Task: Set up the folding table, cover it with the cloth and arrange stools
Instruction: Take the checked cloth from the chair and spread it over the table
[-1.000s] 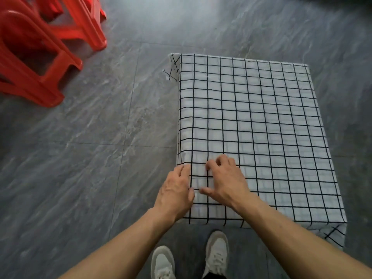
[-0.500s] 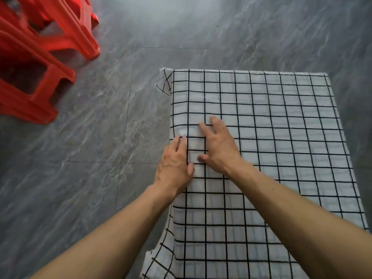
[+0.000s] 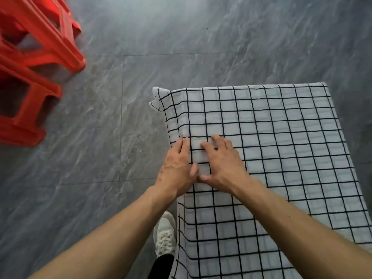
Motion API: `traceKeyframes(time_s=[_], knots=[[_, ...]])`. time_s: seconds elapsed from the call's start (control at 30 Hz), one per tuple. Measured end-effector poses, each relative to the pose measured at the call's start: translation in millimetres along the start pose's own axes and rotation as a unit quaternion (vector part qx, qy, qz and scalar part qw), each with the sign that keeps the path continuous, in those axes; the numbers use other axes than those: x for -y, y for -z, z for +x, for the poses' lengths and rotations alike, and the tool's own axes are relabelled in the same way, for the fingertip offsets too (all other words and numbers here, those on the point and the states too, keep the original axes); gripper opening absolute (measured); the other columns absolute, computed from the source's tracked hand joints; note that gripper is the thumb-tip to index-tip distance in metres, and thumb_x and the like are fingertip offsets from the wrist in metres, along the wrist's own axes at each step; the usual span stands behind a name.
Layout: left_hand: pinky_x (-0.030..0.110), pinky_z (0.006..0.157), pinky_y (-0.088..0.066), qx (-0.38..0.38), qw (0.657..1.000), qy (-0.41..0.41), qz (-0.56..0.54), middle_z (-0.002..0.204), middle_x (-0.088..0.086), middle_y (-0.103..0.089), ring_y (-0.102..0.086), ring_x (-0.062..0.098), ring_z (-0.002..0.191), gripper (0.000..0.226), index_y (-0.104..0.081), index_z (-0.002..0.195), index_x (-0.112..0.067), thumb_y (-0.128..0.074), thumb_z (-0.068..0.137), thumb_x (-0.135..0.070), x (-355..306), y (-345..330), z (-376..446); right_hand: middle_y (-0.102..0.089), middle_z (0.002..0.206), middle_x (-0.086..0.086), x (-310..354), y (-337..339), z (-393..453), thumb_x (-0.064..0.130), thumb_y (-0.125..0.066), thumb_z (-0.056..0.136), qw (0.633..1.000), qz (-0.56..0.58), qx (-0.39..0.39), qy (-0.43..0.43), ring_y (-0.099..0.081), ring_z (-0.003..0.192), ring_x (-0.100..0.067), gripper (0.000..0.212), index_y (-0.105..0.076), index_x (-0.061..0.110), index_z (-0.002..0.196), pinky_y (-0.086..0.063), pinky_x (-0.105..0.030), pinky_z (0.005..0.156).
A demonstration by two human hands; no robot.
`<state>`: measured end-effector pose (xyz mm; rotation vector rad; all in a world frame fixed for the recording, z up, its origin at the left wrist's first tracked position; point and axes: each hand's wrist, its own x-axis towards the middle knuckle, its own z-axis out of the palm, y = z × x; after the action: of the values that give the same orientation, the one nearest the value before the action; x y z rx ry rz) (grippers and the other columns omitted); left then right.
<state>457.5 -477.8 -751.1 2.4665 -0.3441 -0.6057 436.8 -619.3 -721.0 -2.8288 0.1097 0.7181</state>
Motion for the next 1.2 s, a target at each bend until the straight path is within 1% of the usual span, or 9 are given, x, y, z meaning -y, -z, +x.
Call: traceKeyframes(time_s=[0.1,0.2,0.3,0.4,0.5,0.67,0.8,1.03,1.2], knots=[[0.033,0.107,-0.034,-0.021,1.000,-0.002,-0.003,0.142,0.010,-0.042,-0.042,0.027,0.129,0.052,-0.041,0.140,-0.009,-0.053,0.090,-0.017,-3,14,17,-0.031,0.146,-0.007,1,6,17,0.051,-0.069,0.082,0.996,0.034,-0.082,-0.003,-0.029,0.133,-0.026,0.064,-0.046,0.025,0.135,-0.035,-0.040,0.109],[0.035,0.092,-0.044,-0.033,0.999,-0.010,-0.006,0.120,0.007,-0.054,-0.053,0.025,0.108,0.038,-0.052,0.125,-0.011,-0.049,0.088,-0.010,0,22,25,-0.014,0.156,-0.006,3,14,45,0.039,-0.071,0.084,0.993,0.048,-0.111,0.001,-0.013,0.144,-0.027,0.071,-0.036,0.026,0.145,-0.025,-0.041,0.118],[0.034,0.086,-0.047,-0.045,0.999,-0.027,-0.006,0.113,0.005,-0.056,-0.055,0.022,0.099,0.034,-0.055,0.120,-0.013,-0.048,0.087,-0.008,5,23,28,-0.006,0.162,-0.011,6,24,76,0.033,-0.062,0.092,0.995,0.052,-0.091,-0.007,-0.002,0.149,-0.029,0.074,-0.022,0.023,0.153,-0.008,-0.038,0.121],[0.035,0.082,-0.050,-0.066,0.997,-0.031,-0.013,0.109,0.003,-0.055,-0.055,0.020,0.093,0.029,-0.056,0.116,-0.013,-0.047,0.089,-0.011,7,23,36,0.004,0.165,-0.006,8,30,98,0.036,-0.062,0.092,0.998,0.053,-0.036,-0.026,0.005,0.151,-0.028,0.080,-0.013,0.029,0.155,-0.005,-0.040,0.123],[0.030,0.084,-0.048,-0.078,0.996,-0.039,-0.024,0.118,0.004,-0.052,-0.054,0.020,0.097,0.037,-0.053,0.123,-0.011,-0.049,0.086,-0.005,6,26,53,0.003,0.165,-0.001,9,33,103,0.036,-0.067,0.090,0.998,0.053,-0.020,-0.039,0.003,0.151,-0.026,0.082,-0.015,0.034,0.154,-0.010,-0.041,0.123],[0.024,0.109,-0.029,-0.070,0.997,-0.023,-0.028,0.146,0.013,-0.038,-0.039,0.027,0.132,0.060,-0.039,0.142,-0.004,-0.050,0.084,-0.003,-2,37,99,-0.001,0.164,0.000,10,37,105,0.035,-0.069,0.088,0.996,0.066,-0.021,-0.048,0.002,0.151,-0.024,0.082,-0.018,0.035,0.153,-0.010,-0.038,0.123],[0.037,0.108,-0.035,-0.051,0.998,-0.014,-0.036,0.139,0.014,-0.041,-0.041,0.031,0.127,0.064,-0.031,0.148,-0.008,-0.048,0.086,-0.009,-2,50,139,-0.001,0.163,-0.001,9,37,107,0.034,-0.068,0.089,0.997,0.061,-0.018,-0.046,0.002,0.150,-0.024,0.082,-0.017,0.034,0.153,-0.007,-0.037,0.123],[0.041,0.113,-0.029,0.037,0.998,0.043,-0.018,0.148,0.016,-0.041,-0.037,0.032,0.136,0.059,-0.029,0.151,-0.013,-0.042,0.094,-0.017,5,67,185,0.001,0.162,0.001,11,40,108,0.035,-0.069,0.088,0.996,0.070,-0.009,-0.051,0.005,0.149,-0.024,0.085,-0.013,0.035,0.152,-0.009,-0.037,0.123],[0.044,0.101,-0.038,-0.014,0.998,0.064,0.023,0.140,0.013,-0.044,-0.047,0.033,0.123,0.059,-0.027,0.150,-0.019,-0.044,0.095,-0.030,7,68,172,0.002,0.161,0.001,12,44,109,0.036,-0.068,0.089,0.997,0.066,-0.001,-0.050,0.006,0.149,-0.024,0.085,-0.012,0.035,0.152,-0.012,-0.037,0.123]])
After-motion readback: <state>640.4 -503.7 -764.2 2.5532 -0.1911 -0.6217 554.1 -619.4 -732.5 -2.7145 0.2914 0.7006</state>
